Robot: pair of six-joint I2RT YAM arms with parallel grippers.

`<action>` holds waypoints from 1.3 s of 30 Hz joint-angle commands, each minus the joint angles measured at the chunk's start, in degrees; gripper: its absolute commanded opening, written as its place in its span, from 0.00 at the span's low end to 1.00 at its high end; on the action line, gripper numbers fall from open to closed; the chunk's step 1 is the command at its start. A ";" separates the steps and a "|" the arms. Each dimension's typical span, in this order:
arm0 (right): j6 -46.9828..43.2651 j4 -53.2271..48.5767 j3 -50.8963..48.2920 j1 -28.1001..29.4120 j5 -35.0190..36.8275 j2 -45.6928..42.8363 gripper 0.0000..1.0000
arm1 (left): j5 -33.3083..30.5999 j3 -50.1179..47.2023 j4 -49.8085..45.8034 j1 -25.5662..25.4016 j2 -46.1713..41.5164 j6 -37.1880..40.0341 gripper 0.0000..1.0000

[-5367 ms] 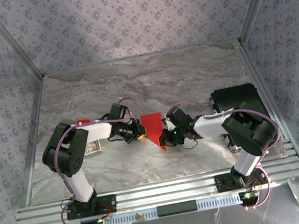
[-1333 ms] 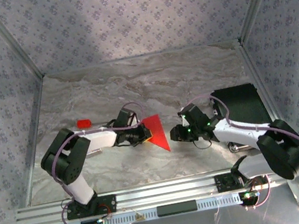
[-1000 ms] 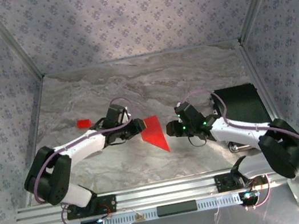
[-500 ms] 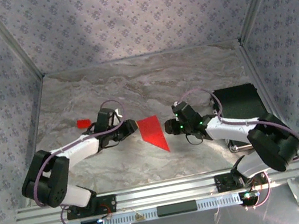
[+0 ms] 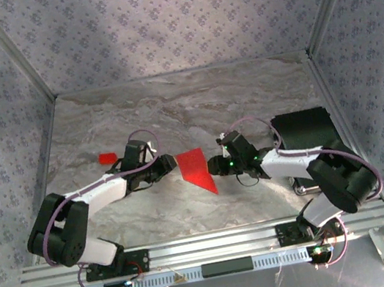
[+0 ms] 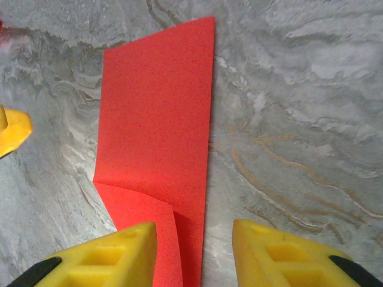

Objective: Fold a paper plane with a square sheet of paper (pick it up from the middle)
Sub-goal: Third fold the triangle at the center of the table.

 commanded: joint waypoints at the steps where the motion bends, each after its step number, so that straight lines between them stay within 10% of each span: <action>1: -0.65 0.87 2.03 -0.07 -3.10 1.76 0.38 | 2.41 0.20 1.65 0.60 1.23 -0.93 0.45; 39: 0.36 8.30 0.42 -2.99 -12.61 4.43 0.06 | 10.60 3.53 5.17 1.24 8.82 -3.65 0.56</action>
